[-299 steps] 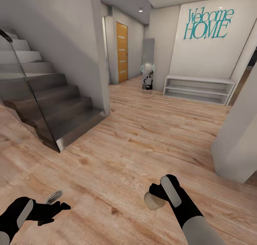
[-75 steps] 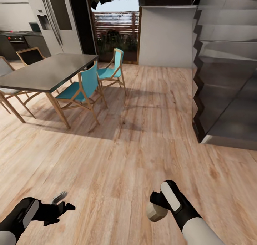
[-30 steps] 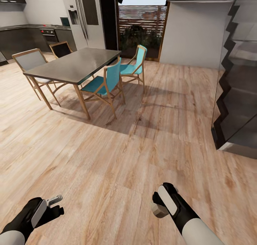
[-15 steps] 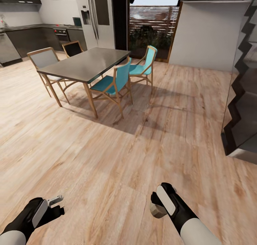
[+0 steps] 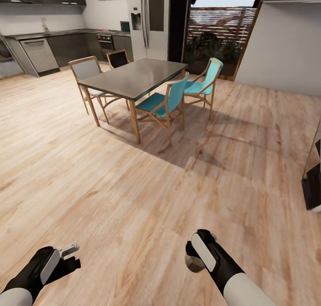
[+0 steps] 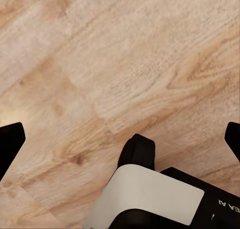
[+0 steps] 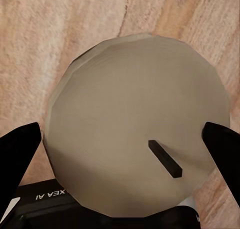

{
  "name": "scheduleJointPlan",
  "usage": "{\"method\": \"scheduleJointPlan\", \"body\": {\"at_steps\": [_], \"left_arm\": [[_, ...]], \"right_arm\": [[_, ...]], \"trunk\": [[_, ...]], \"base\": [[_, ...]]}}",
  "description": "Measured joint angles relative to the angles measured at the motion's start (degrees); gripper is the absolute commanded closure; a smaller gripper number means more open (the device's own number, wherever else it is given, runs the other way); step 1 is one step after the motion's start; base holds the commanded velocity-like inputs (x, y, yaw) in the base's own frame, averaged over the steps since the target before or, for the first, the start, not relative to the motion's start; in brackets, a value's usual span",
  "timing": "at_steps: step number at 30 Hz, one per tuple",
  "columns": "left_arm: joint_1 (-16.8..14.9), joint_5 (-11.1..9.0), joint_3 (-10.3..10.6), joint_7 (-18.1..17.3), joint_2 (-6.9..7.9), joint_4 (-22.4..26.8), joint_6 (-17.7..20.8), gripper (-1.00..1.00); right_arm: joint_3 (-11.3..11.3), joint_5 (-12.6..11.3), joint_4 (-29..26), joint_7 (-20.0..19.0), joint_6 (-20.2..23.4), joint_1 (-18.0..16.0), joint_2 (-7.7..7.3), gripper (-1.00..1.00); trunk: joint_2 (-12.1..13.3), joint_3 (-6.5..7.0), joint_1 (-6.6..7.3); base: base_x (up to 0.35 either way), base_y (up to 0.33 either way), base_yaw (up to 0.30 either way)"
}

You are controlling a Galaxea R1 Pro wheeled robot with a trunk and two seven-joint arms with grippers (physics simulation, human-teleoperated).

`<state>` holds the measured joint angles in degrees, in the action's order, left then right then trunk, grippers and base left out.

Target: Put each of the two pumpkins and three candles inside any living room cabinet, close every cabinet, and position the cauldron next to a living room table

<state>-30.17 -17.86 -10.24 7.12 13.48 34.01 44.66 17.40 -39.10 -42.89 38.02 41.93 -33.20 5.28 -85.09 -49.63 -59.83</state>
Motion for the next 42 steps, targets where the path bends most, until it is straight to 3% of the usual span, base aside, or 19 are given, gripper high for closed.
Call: {"method": "scheduleJointPlan", "body": {"at_steps": [31,42], "left_arm": [[-0.03,0.08,-0.03,0.00,0.01,-0.10,-0.34,-1.00],[-0.02,-0.07,-0.04,0.25,0.06,-0.43,-3.92,-1.00]], "right_arm": [[0.17,-0.18,0.00,0.00,0.10,0.01,0.08,1.00],[0.19,-0.17,0.00,0.00,0.10,-0.01,0.08,1.00]], "trunk": [[0.00,0.00,0.00],[0.00,0.00,0.00]], "base": [[0.000,0.000,0.292],[0.258,0.000,0.292]]}}
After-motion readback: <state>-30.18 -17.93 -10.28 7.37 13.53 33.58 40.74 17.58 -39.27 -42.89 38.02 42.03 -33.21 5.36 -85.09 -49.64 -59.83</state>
